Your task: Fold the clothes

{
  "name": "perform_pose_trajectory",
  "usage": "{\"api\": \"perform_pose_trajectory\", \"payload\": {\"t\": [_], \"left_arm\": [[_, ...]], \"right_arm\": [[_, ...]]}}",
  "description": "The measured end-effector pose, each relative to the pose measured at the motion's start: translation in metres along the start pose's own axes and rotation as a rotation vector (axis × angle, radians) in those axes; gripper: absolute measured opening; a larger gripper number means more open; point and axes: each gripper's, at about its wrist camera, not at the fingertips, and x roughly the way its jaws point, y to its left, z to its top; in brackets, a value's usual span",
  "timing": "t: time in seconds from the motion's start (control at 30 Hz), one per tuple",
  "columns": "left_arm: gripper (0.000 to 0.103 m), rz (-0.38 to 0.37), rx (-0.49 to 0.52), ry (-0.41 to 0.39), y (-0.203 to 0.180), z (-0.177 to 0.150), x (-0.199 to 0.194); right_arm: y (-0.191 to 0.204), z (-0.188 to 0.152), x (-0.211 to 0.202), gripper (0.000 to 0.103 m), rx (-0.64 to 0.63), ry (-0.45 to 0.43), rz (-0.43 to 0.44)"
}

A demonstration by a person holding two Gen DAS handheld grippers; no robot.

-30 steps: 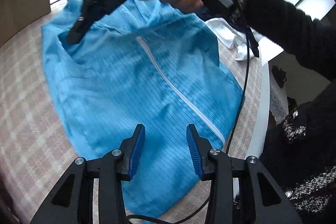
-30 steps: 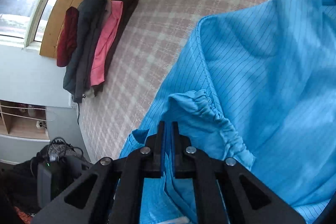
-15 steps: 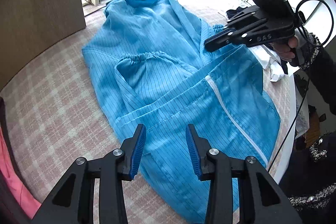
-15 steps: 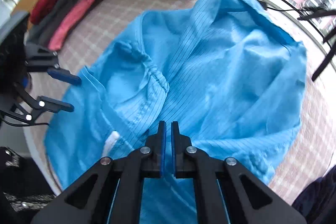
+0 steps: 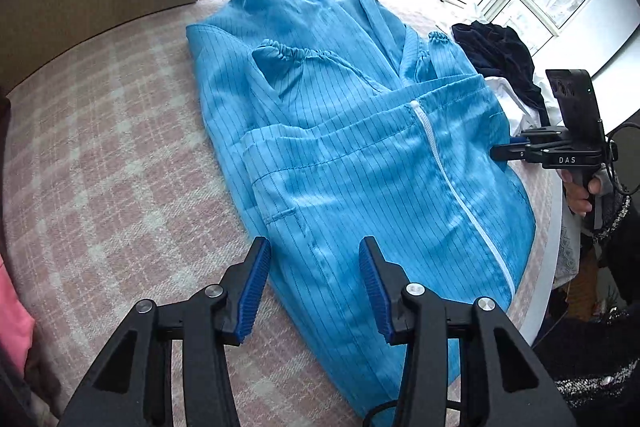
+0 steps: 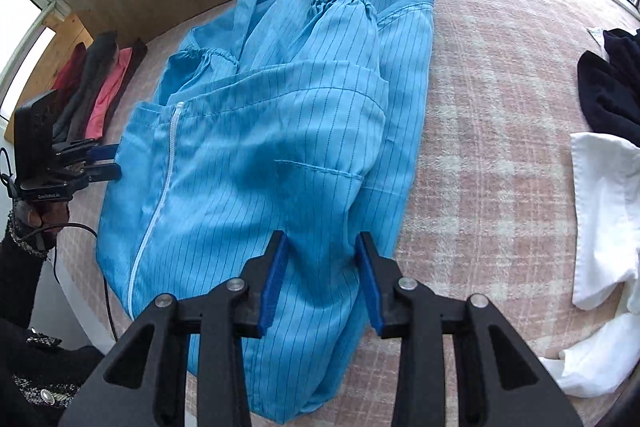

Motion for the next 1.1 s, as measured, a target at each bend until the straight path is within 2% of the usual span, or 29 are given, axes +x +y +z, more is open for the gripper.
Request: {"api": "perform_pose_trajectory", "payload": {"t": [0.07,0.1,0.17,0.2,0.27,0.33,0.37,0.43,0.47,0.5,0.57,0.7,0.77,0.83,0.87,0.97,1.0,1.03,1.1], "left_arm": [[0.036,-0.008,0.012,-0.015,-0.004,0.006,0.002],[0.036,-0.002,0.030,-0.026,-0.006,0.009,0.003],[0.036,0.005,0.049,-0.014,-0.007,0.014,0.008],[0.036,0.007,0.049,-0.002,-0.006,0.017,0.011],[0.038,0.007,0.041,0.017,-0.001,0.020,0.016],[0.037,0.006,0.038,0.018,0.001,0.022,0.020],[0.037,0.012,0.038,0.021,0.001,0.023,0.023],[0.037,0.024,0.048,0.025,0.001,0.023,0.029],[0.038,0.029,0.062,0.020,-0.001,0.023,0.030],[0.038,0.034,0.071,0.022,-0.002,0.023,0.030],[0.038,0.055,0.067,0.036,-0.002,0.024,0.025],[0.037,0.107,0.075,-0.035,-0.009,0.021,-0.010],[0.038,0.074,0.099,-0.058,-0.020,0.017,-0.025],[0.039,0.034,0.132,-0.038,-0.034,0.009,-0.030],[0.039,0.033,0.146,-0.021,-0.040,0.004,-0.030],[0.039,0.064,0.159,0.031,-0.051,-0.018,-0.031],[0.042,0.070,0.137,0.043,-0.050,-0.029,-0.033],[0.043,0.062,0.102,0.058,-0.046,-0.039,-0.034],[0.044,0.024,0.020,0.087,-0.039,-0.060,-0.034]], "right_arm": [[-0.019,-0.002,0.002,0.004,0.124,0.038,0.257],[-0.030,-0.003,0.001,0.004,0.165,0.047,0.311],[-0.052,-0.003,0.000,0.005,0.202,0.080,0.272],[-0.057,-0.001,-0.002,0.011,0.194,0.090,0.219],[-0.054,0.004,-0.013,0.012,0.151,0.078,0.158],[-0.042,0.012,-0.026,0.031,0.068,0.037,0.067],[-0.033,0.016,-0.029,0.033,0.020,0.013,0.016],[-0.018,0.025,-0.025,0.031,-0.049,-0.004,-0.050],[-0.014,0.027,-0.016,0.026,-0.066,0.023,-0.070],[-0.010,0.028,-0.006,0.016,-0.088,0.056,-0.096],[-0.002,0.026,0.011,0.015,-0.143,0.127,-0.163],[0.007,0.027,-0.012,0.016,-0.168,0.077,-0.213],[0.010,0.026,-0.039,0.016,-0.141,-0.023,-0.212],[0.017,0.021,-0.056,0.016,-0.148,-0.075,-0.182],[0.023,0.015,-0.058,0.016,-0.161,-0.066,-0.161],[0.045,-0.016,-0.052,0.018,-0.199,-0.006,-0.169],[0.045,-0.026,-0.052,0.027,-0.191,0.001,-0.165],[0.043,-0.038,-0.051,0.041,-0.175,0.007,-0.161],[0.032,-0.062,-0.049,0.047,-0.113,0.020,-0.148]]}}
